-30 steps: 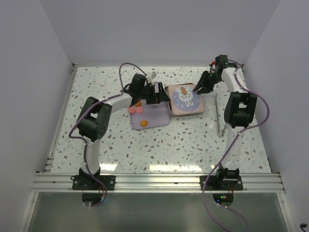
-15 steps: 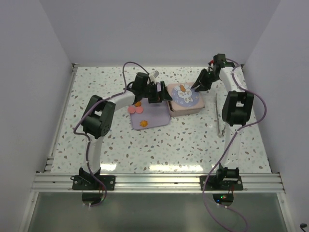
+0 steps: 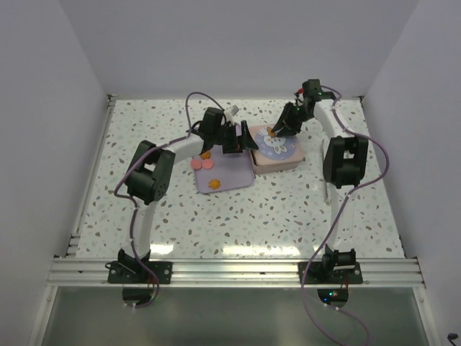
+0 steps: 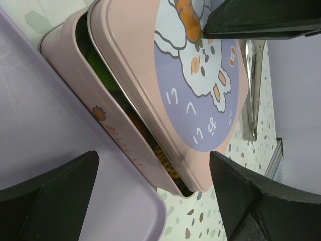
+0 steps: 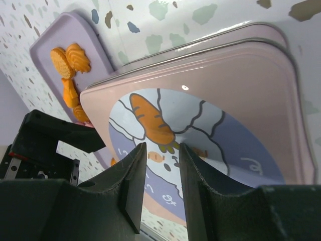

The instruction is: Pack the cookies

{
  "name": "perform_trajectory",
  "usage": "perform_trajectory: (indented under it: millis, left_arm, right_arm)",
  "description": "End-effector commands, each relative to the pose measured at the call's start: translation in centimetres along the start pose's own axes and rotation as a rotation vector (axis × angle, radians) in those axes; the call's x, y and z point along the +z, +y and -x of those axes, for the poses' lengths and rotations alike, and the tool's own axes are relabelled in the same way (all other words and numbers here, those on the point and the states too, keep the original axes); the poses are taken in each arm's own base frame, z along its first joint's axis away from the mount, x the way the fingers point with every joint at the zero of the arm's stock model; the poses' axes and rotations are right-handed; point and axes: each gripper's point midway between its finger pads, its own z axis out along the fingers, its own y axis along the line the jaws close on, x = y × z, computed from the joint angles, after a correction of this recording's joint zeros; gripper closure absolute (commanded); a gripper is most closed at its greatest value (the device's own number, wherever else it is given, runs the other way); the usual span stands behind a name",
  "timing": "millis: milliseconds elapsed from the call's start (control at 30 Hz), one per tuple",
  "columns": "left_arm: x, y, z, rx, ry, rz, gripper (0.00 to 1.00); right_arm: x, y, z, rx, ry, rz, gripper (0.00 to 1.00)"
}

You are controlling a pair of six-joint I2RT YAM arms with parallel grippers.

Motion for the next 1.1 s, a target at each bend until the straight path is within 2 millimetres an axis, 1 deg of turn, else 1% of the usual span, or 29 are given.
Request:
perform_trajectory:
  millis: [0, 67, 133, 167, 200, 233, 300, 333, 400, 433, 533, 567, 633, 667, 700, 733, 800, 833, 867, 900, 933, 1067]
  left_arm:
    - [0.3, -1.4, 1.2, 0.042, -0.015, -0.040, 0.02]
    - [0.5, -1.5, 1.3, 0.042, -0.015, -0.041, 0.03]
    - [0.8, -1.2, 1.0, 0.030, 0.005, -0.021, 0.05]
    - [0.9, -0.9, 1.0, 0.030, 0.006, -0.002, 0.09]
    - [1.2, -0.4, 0.8, 0.035, 0.018, 0.013, 0.12]
    - [1.4, -0.4, 0.8, 0.035, 0.026, 0.036, 0.14]
    - [1.8, 0.5, 0.4, 0.047, 0.047, 0.077, 0.16]
    - [1.7, 0.4, 0.4, 0.047, 0.058, 0.094, 0.16]
    - [2.0, 1.1, 0.2, 0.051, 0.067, 0.129, 0.20]
    - [2.1, 1.0, 0.2, 0.052, 0.074, 0.136, 0.23]
    - [2.0, 1.6, 0.2, 0.047, 0.077, 0.174, 0.33]
    - [2.0, 1.8, 0.1, 0.049, 0.076, 0.182, 0.38]
    - [1.9, 2.1, -0.1, 0.046, 0.082, 0.196, 0.43]
    - [1.9, 2.1, -0.2, 0.044, 0.084, 0.195, 0.50]
    - [1.9, 2.3, -0.4, 0.038, 0.089, 0.200, 0.53]
    - [1.9, 2.5, -0.6, 0.031, 0.094, 0.203, 0.61]
    - [1.8, 2.8, -1.1, 0.025, 0.106, 0.207, 0.69]
    - [1.8, 3.0, -1.3, 0.021, 0.107, 0.210, 0.77]
    - [1.7, 3.2, -1.3, 0.017, 0.105, 0.213, 0.79]
    - [1.5, 3.2, -1.4, 0.009, 0.106, 0.214, 0.80]
    - [1.3, 3.9, -1.8, -0.004, 0.108, 0.223, 0.80]
    - [0.8, 4.4, -2.2, -0.015, 0.105, 0.229, 0.81]
  right_arm:
    - [1.0, 0.5, -0.8, -0.003, 0.020, -0.001, 0.63]
    - [1.6, 1.1, -1.4, -0.008, 0.036, 0.009, 0.63]
    - [2.0, 1.3, -2.0, -0.013, 0.049, 0.011, 0.64]
    - [2.1, 1.5, -2.2, -0.012, 0.050, 0.017, 0.63]
    - [2.4, 1.5, -2.6, -0.004, 0.065, 0.023, 0.64]
    - [2.5, 1.8, -2.7, 0.000, 0.061, 0.031, 0.63]
    - [2.9, 1.8, -3.4, 0.011, 0.079, 0.043, 0.64]
    - [3.0, 2.1, -3.6, 0.009, 0.081, 0.049, 0.64]
    - [3.3, 2.4, -4.1, 0.002, 0.090, 0.055, 0.64]
    - [3.4, 2.7, -4.4, -0.004, 0.096, 0.056, 0.64]
    - [3.5, 3.0, -4.6, -0.009, 0.101, 0.061, 0.64]
    - [3.5, 3.0, -4.7, -0.007, 0.103, 0.061, 0.64]
    - [3.5, 3.2, -4.7, -0.010, 0.102, 0.065, 0.65]
    - [3.5, 3.3, -4.8, -0.013, 0.103, 0.067, 0.65]
    - [3.5, 3.4, -4.9, -0.015, 0.103, 0.066, 0.65]
    - [3.6, 3.5, -5.0, -0.019, 0.105, 0.069, 0.65]
    - [3.7, 3.5, -5.3, -0.016, 0.111, 0.068, 0.65]
    - [3.9, 3.6, -5.5, -0.021, 0.114, 0.068, 0.65]
    - [4.0, 3.6, -5.7, -0.023, 0.119, 0.066, 0.65]
    - [4.1, 3.4, -6.1, -0.022, 0.128, 0.062, 0.65]
    - [4.2, 3.5, -6.3, -0.028, 0.129, 0.064, 0.65]
    - [4.2, 3.1, -6.7, -0.030, 0.134, 0.053, 0.66]
